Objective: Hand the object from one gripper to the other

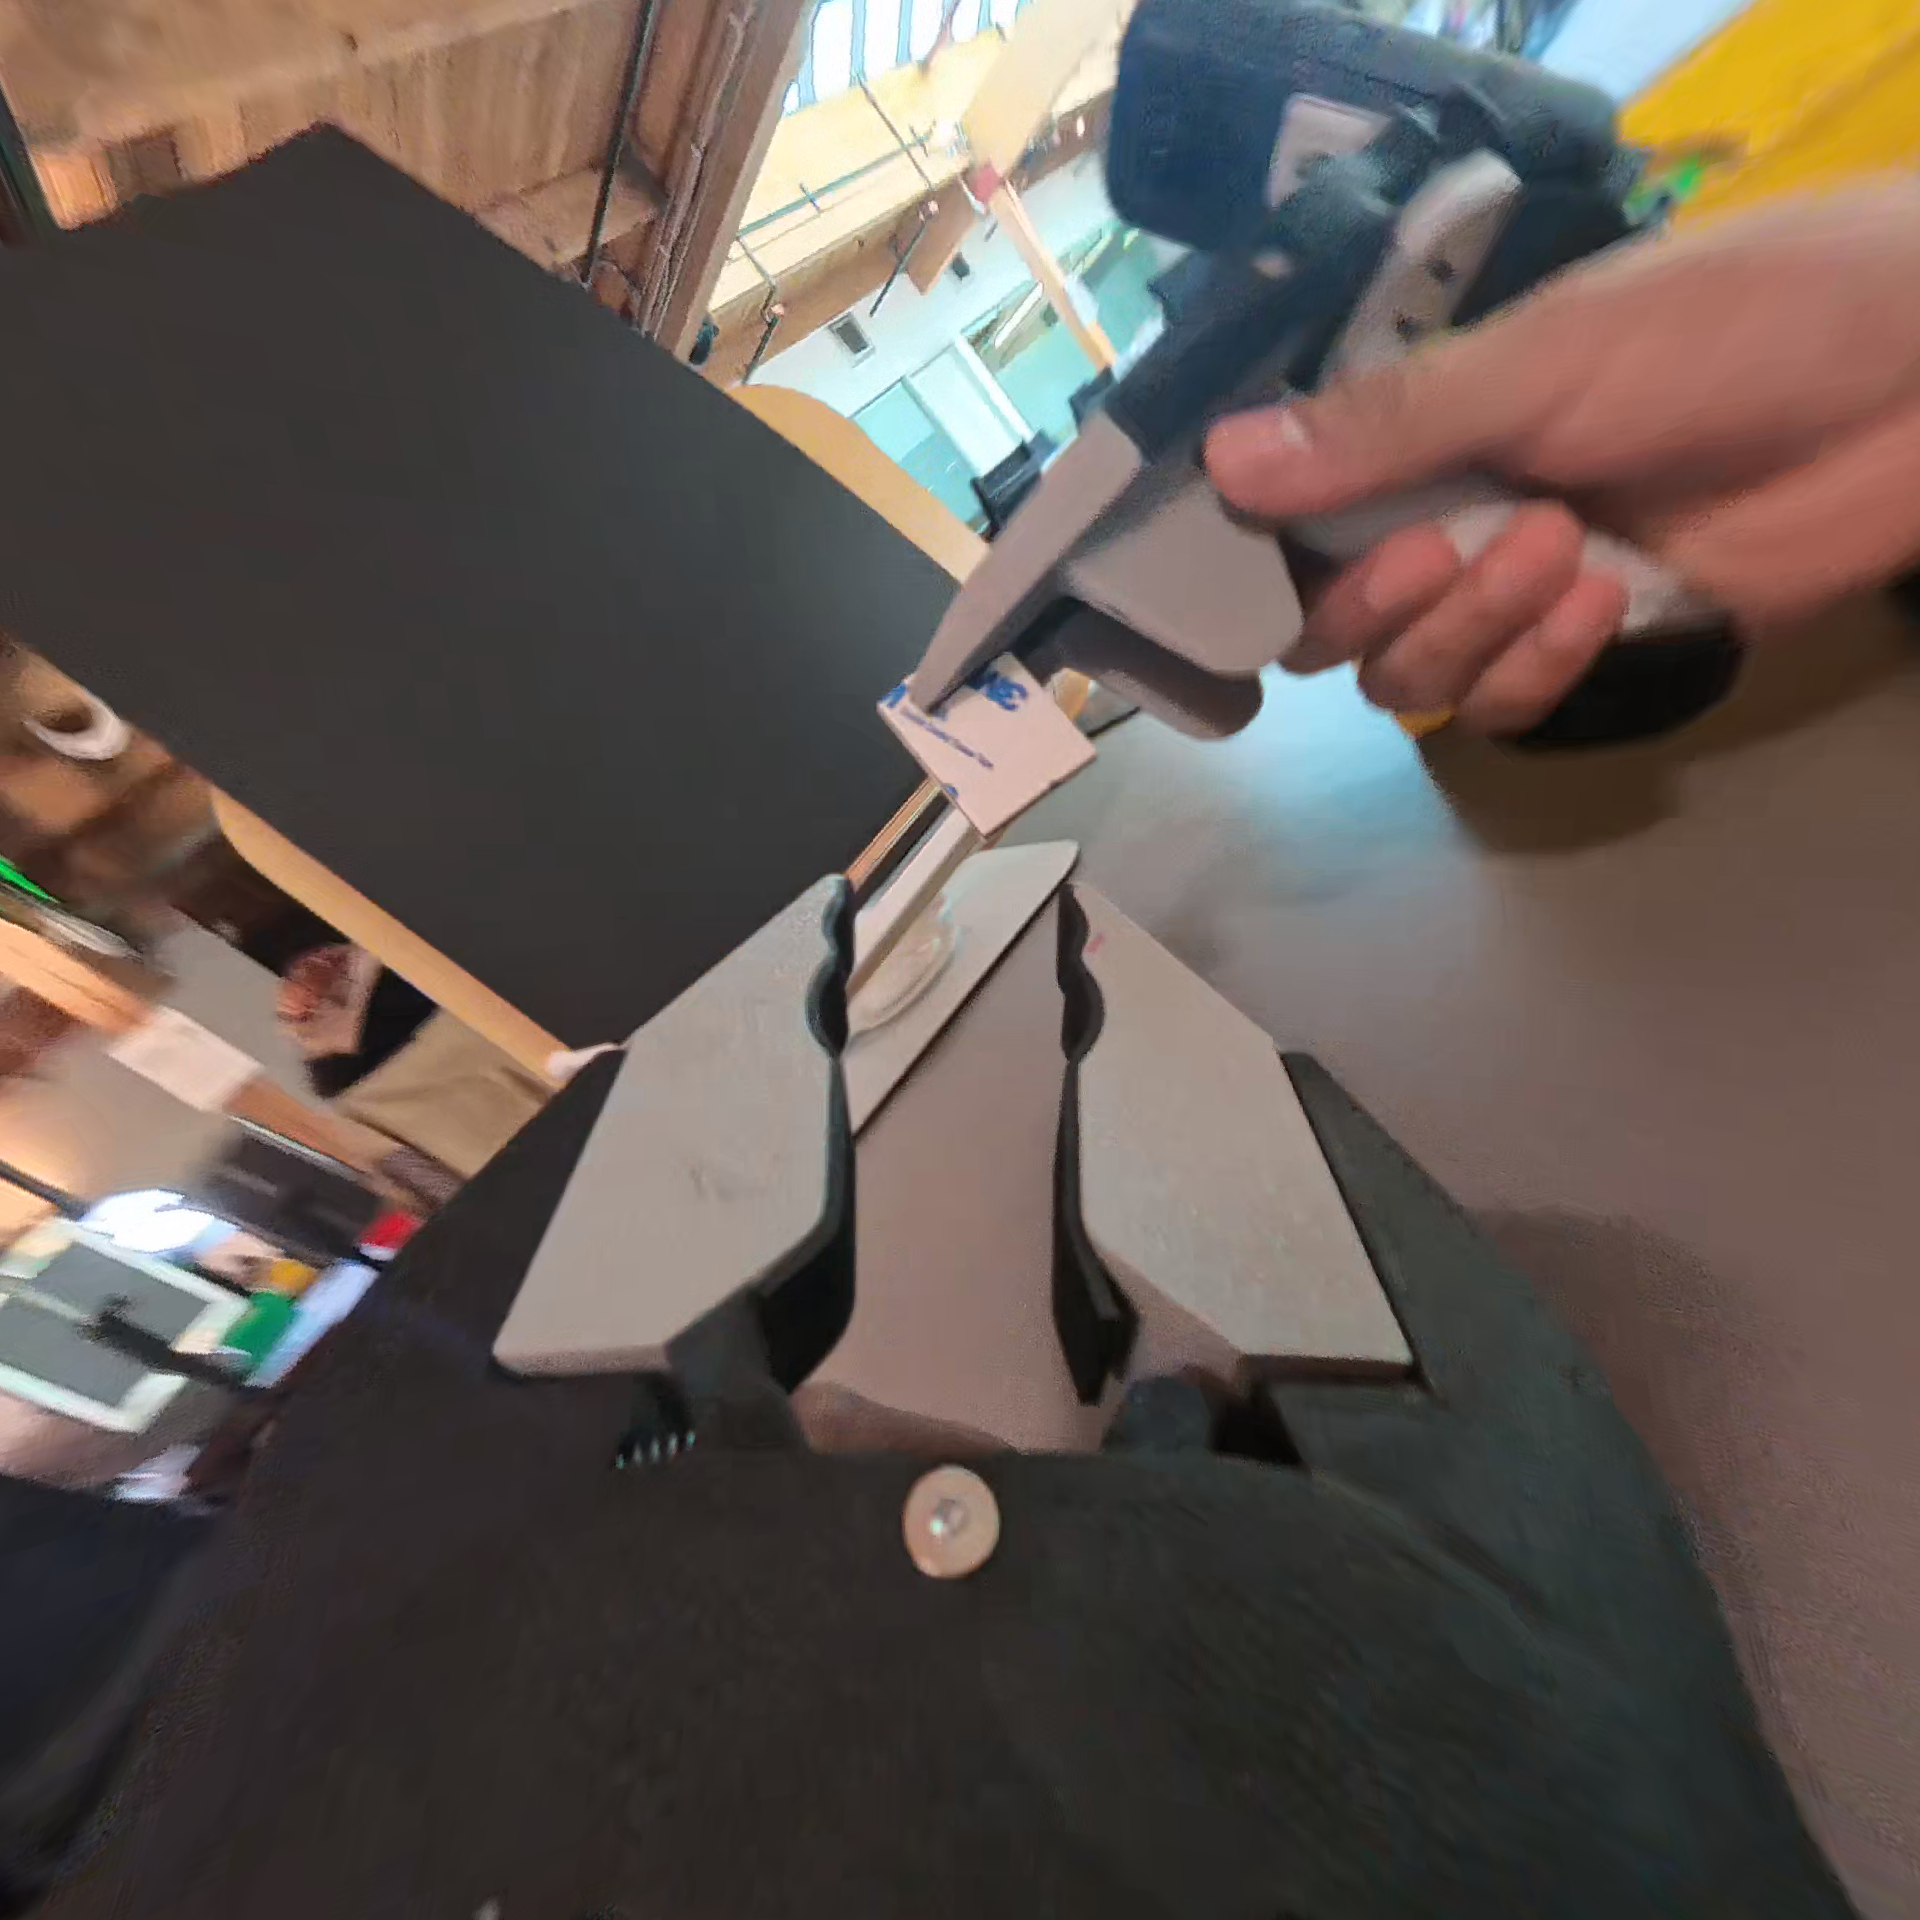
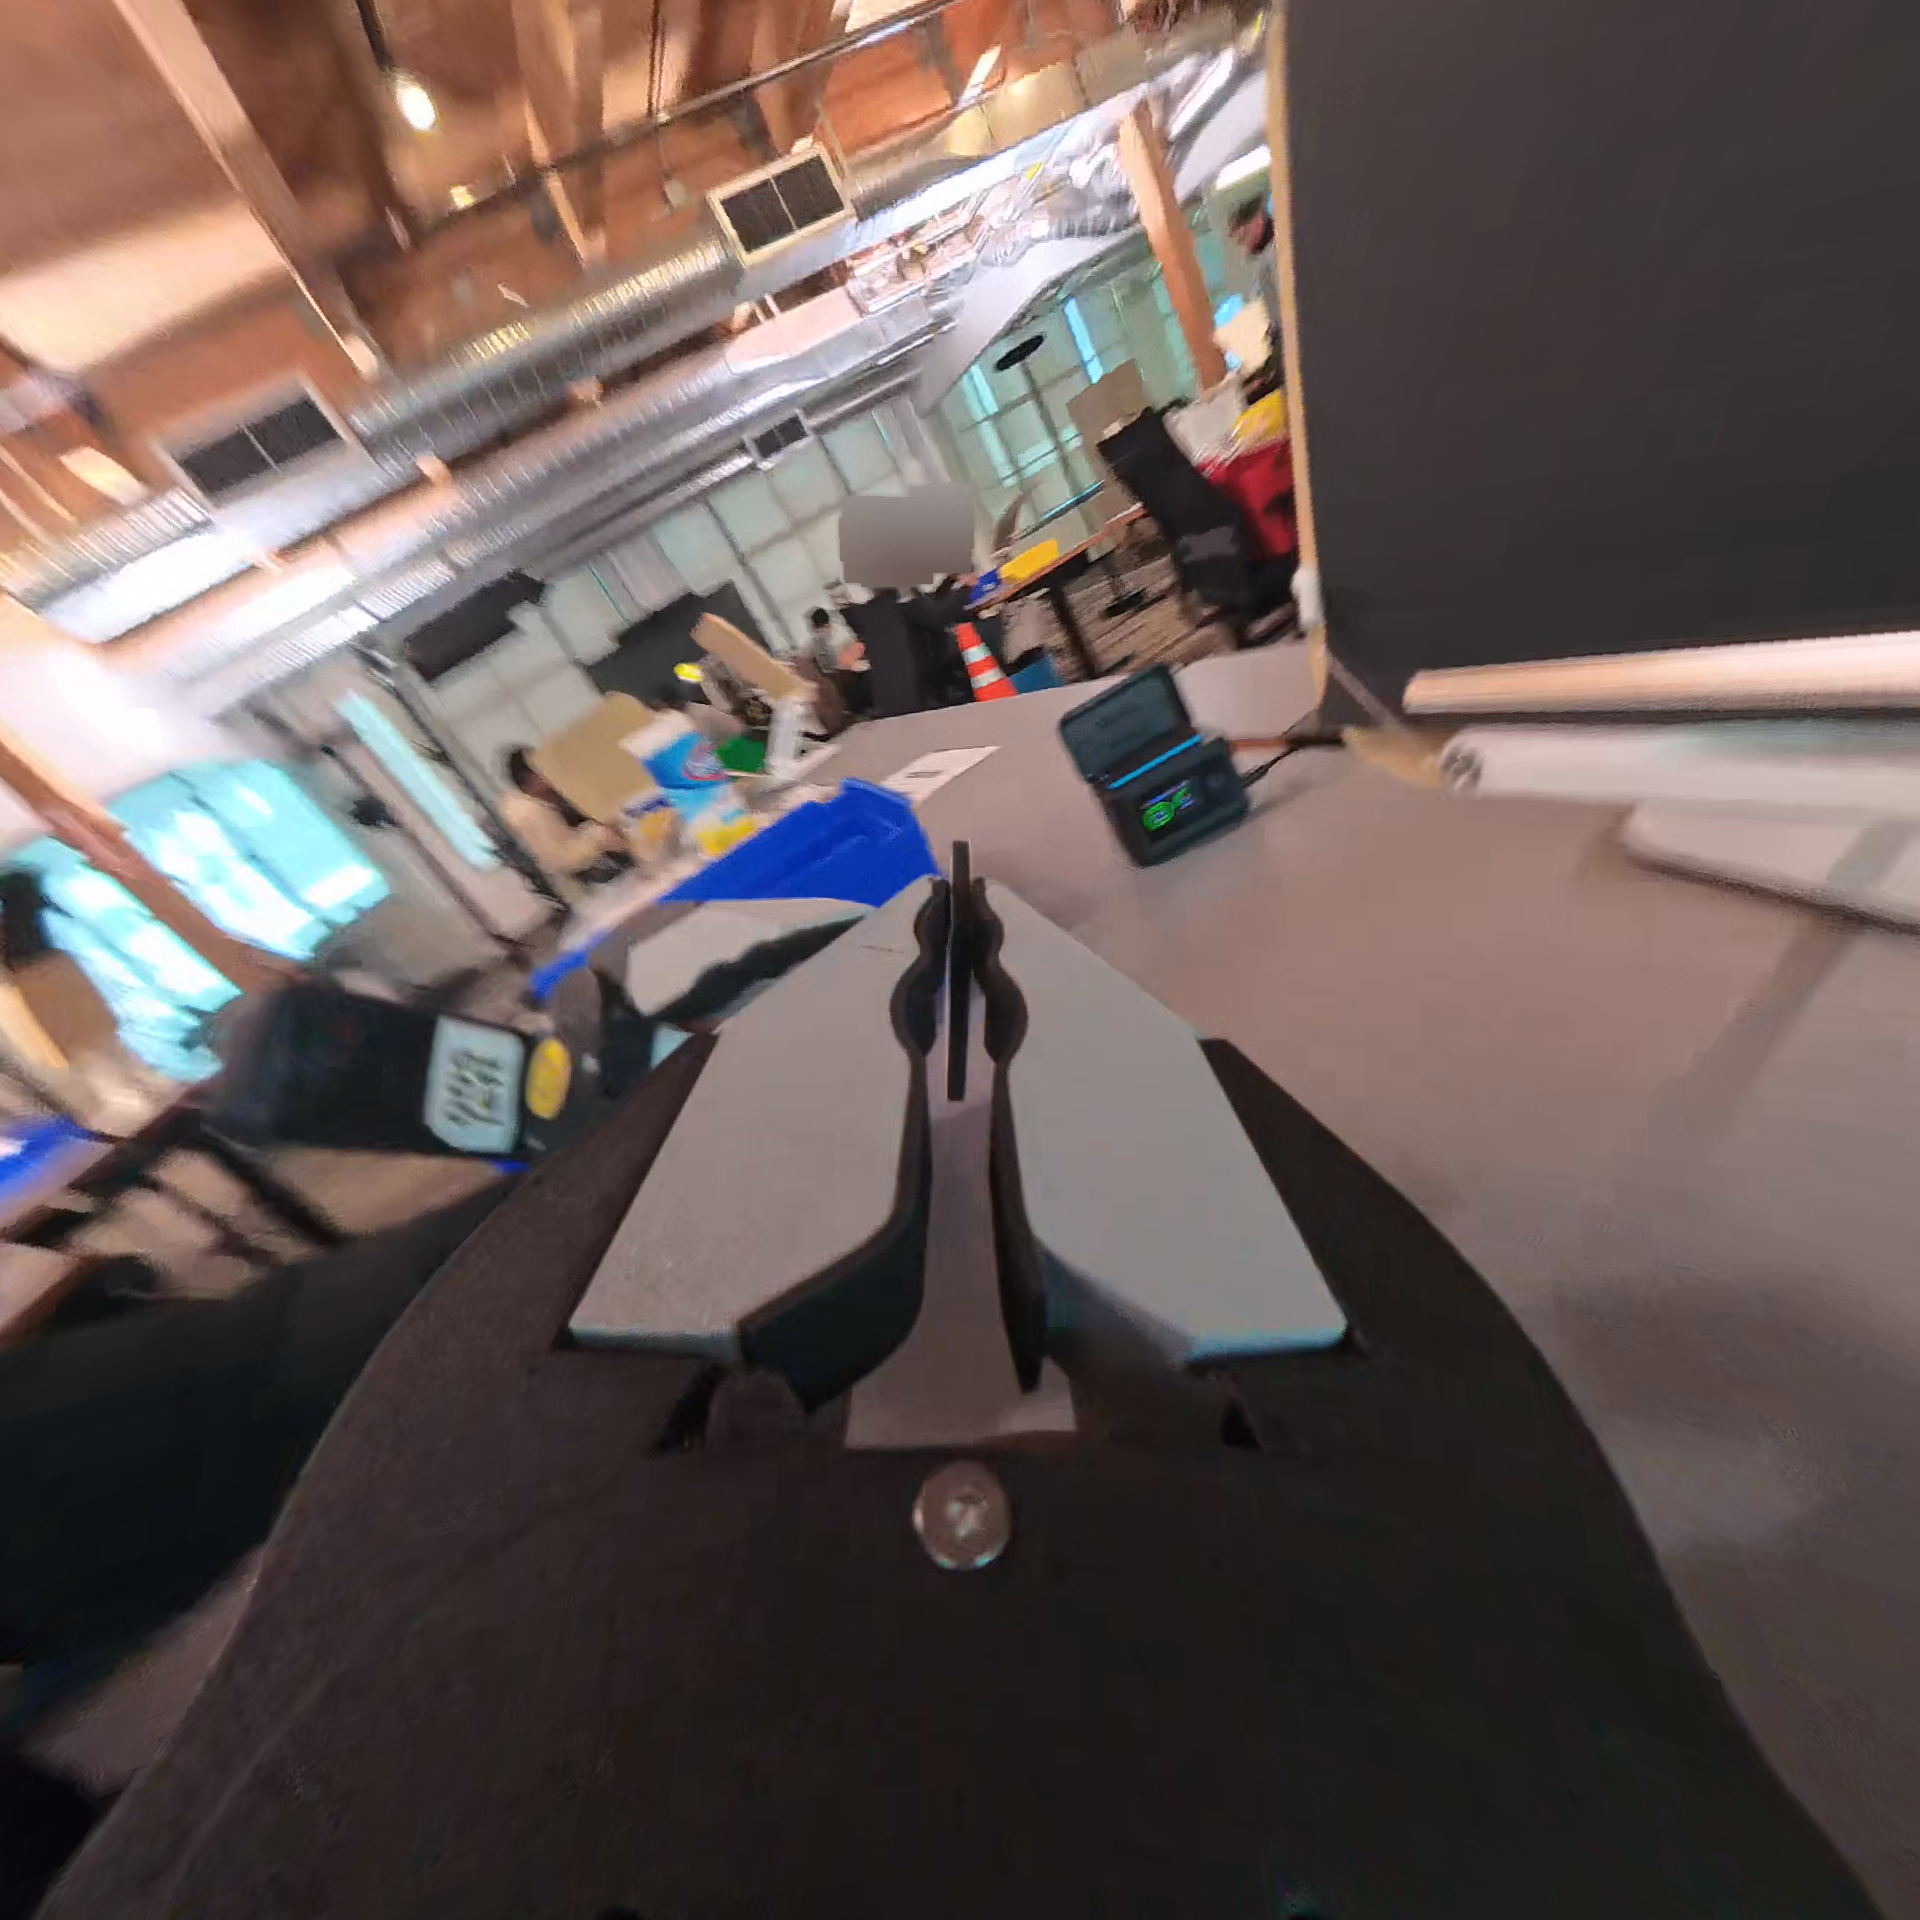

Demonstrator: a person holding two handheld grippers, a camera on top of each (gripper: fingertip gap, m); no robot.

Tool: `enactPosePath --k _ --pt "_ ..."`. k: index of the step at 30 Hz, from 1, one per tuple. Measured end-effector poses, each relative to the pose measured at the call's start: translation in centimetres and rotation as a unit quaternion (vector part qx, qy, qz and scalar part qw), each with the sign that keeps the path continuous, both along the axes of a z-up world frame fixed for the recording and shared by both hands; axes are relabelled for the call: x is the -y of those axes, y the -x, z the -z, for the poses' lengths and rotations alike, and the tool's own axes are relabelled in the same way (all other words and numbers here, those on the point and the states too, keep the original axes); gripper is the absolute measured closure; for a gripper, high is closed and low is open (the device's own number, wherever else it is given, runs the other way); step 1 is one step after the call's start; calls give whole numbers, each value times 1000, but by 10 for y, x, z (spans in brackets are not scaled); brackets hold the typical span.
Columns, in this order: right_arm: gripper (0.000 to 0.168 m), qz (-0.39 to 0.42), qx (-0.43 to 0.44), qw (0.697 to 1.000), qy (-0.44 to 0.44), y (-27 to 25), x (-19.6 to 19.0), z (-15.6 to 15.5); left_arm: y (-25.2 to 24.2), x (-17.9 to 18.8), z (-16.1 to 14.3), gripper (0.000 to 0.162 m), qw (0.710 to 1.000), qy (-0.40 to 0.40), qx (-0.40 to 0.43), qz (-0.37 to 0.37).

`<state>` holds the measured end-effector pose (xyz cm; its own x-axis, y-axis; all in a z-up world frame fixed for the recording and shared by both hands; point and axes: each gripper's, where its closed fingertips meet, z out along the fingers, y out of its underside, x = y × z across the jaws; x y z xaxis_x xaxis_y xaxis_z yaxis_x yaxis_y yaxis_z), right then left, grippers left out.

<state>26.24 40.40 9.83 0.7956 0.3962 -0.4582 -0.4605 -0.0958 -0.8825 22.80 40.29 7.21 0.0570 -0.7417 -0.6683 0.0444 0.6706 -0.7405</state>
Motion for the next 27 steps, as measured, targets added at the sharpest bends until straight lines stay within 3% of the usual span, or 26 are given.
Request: enactPosePath --k 3,6,11,15,17,21,24,27 --pt "168 -51 -114 990 58 1 -1 6 -3 3 8 123 990 -134 7 -45" --pt "168 -74 -136 984 92 11 -3 13 -5 8 4 124 973 -217 40 -73" --pt "168 -111 -175 970 127 23 -2 19 -8 9 9 135 956 -276 35 -91" --pt "165 -138 -174 965 138 35 -1 23 -5 16 1 156 956 -276 52 -83" --pt "156 -122 -128 976 130 30 -1 26 -6 19 2 161 970 -231 33 -64" --pt "142 -48 11 995 92 11 -1 23 -4 15 -2 160 999 -35 17 -3" --pt "138 -66 61 995 45 20 6 13 2 21 -6 161 990 111 4 85" --pt "135 -118 50 992 2 36 14 2 7 22 -15 161 967 212 9 138"
